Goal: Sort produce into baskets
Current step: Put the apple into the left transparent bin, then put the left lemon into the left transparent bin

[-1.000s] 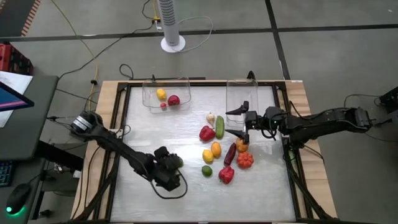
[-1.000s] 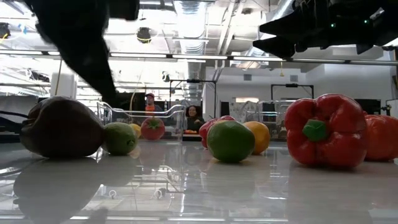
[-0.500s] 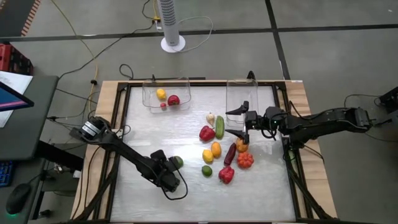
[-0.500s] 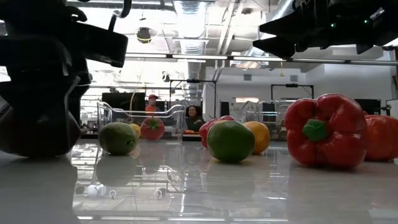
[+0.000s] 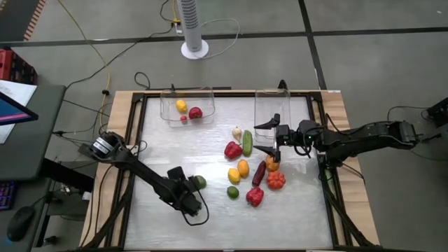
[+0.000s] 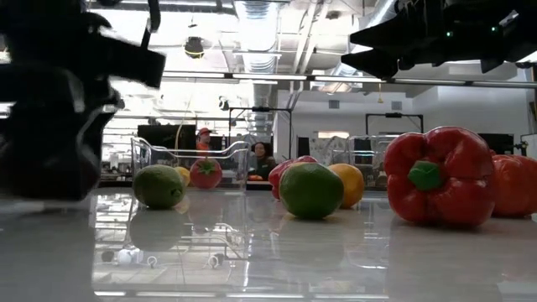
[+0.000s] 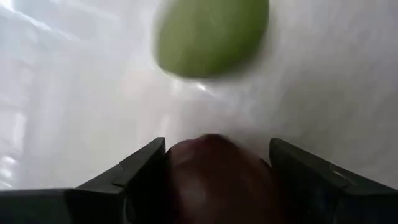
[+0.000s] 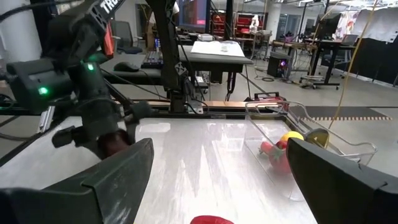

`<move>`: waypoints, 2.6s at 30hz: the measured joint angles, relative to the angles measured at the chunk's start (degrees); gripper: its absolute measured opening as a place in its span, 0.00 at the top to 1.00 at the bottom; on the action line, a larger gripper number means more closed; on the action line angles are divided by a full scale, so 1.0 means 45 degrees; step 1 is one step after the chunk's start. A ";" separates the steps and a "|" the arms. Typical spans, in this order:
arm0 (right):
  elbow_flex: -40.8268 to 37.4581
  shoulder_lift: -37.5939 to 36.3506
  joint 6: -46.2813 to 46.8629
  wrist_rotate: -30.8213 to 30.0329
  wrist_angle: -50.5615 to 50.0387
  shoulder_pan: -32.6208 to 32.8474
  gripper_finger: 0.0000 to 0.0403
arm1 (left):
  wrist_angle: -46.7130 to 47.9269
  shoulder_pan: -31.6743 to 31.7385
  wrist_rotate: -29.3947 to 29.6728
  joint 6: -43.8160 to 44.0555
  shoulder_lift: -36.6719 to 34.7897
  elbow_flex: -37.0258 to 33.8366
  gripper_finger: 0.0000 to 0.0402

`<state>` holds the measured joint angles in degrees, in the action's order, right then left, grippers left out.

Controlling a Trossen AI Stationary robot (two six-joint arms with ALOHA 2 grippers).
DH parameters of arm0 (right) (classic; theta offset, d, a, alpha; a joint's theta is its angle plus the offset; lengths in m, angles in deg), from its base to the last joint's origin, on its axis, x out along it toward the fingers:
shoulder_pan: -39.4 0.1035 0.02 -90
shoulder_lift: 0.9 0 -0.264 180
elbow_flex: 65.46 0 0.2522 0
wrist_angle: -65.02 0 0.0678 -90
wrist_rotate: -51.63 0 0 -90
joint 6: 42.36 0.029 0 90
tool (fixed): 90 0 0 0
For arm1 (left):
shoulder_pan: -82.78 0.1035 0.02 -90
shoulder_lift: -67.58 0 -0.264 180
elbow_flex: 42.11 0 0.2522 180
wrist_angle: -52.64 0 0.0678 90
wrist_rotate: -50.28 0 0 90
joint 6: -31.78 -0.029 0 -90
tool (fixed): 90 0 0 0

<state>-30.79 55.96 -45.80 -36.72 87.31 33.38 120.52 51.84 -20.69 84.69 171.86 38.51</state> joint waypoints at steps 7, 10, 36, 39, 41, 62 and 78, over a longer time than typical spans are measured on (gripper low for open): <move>0.0000 0.0000 0.0024 0.0000 0.0006 0.0000 0.02 | 0.1400 0.1216 0.3634 -0.1290 -0.1556 0.0572 0.37; 0.0000 0.0000 0.0029 0.0000 0.0053 0.0061 0.02 | 0.1074 0.2397 0.4556 -0.2650 -0.2613 0.0152 0.37; 0.0991 0.0198 -0.1354 -0.1211 -0.2946 0.2654 0.02 | -0.7997 1.3186 0.1858 -1.1628 -0.4480 -0.2236 0.34; 0.2004 0.0891 -0.1391 -0.2280 -0.4894 0.3578 0.02 | -0.8111 1.4062 0.0561 -1.1751 -0.4480 -0.2240 0.27; 0.2557 0.1593 -0.1359 -0.2764 -0.5738 0.4007 0.02 | -0.8256 1.4465 -0.0025 -1.1742 -0.4480 -0.2241 0.20; 0.8241 0.8892 0.1508 -0.3041 -1.0187 0.4986 0.04 | -1.3797 1.0617 -0.2604 -1.4001 -0.6733 -0.4311 0.15; 0.8794 1.1361 0.2135 -0.4065 -1.0335 0.4386 0.07 | -1.5501 0.7909 -0.1706 -1.2566 -1.0595 -0.6544 0.18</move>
<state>8.78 107.09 -36.19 -55.01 40.80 53.11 50.76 87.43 -28.37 28.15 124.18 9.06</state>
